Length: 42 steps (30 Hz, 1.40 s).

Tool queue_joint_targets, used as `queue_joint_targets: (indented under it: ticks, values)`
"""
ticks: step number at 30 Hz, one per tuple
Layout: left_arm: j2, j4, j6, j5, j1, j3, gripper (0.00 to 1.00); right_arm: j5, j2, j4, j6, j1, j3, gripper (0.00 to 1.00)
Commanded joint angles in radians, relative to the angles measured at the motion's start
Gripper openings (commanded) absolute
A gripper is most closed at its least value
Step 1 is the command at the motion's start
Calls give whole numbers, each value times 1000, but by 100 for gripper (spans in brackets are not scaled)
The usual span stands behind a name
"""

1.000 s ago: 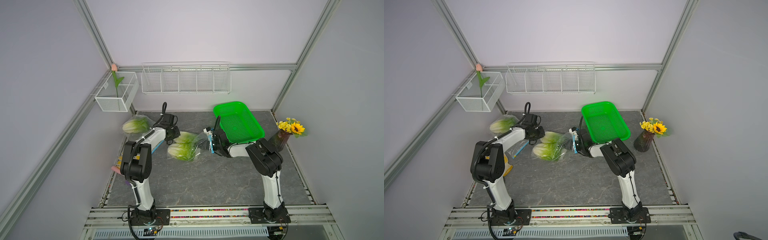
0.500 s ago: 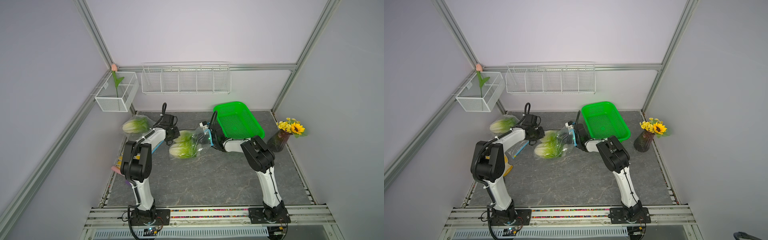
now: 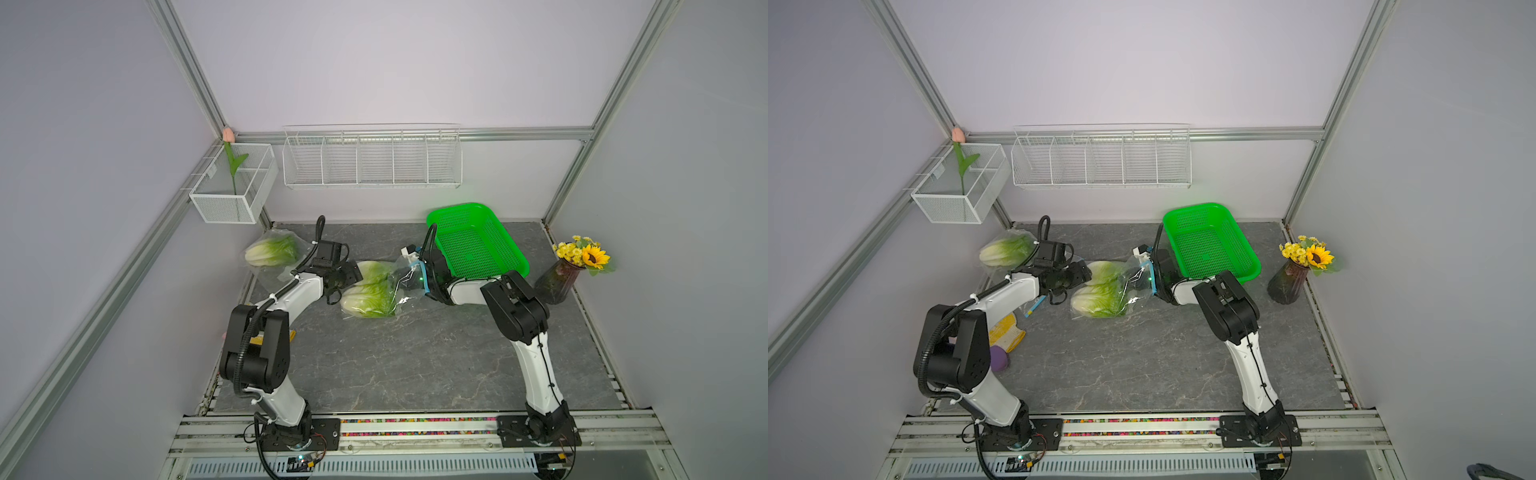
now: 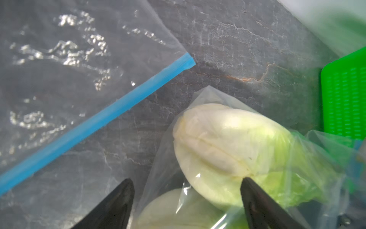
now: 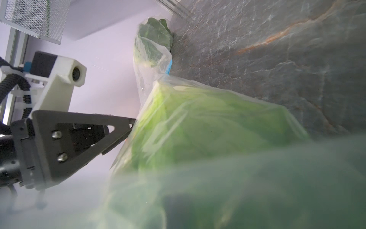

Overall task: Open the zip-top bag and take out the chinese cabbages
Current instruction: Pick up the Chinese cabbage from the zipper food storage bag.

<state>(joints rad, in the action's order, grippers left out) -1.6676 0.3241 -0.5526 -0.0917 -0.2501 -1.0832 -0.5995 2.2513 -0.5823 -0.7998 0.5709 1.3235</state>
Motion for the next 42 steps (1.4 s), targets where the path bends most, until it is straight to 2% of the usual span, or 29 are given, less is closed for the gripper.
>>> queue_joint_targets:
  ticks: [1,4,5,10,15,18,28,36,42]
  values:
    - [13,-70,-49,-103,19,53,92,-2,-27,25,11,-7,-28,7]
    - [5,-139,-90,-165,19,90,91,-5,-26,24,10,-8,-27,7]
    - [-4,-156,-102,-174,18,98,87,-6,-24,24,10,-8,-26,7]
    - [-42,-198,-131,-212,19,103,57,-11,-28,26,9,-9,-28,7]
    - [-38,-200,-130,-199,19,109,14,-9,-37,29,9,-14,-30,7]
    - [-32,-192,-125,-184,22,112,0,-5,-47,31,13,-16,-32,7]
    - [-8,-177,-146,-95,53,146,0,14,-149,74,65,-33,-86,9]
    - [17,-171,-168,-40,84,177,0,32,-306,134,140,-58,-217,10]
    - [11,-181,-170,-39,88,180,0,77,-446,234,218,-63,-311,10]
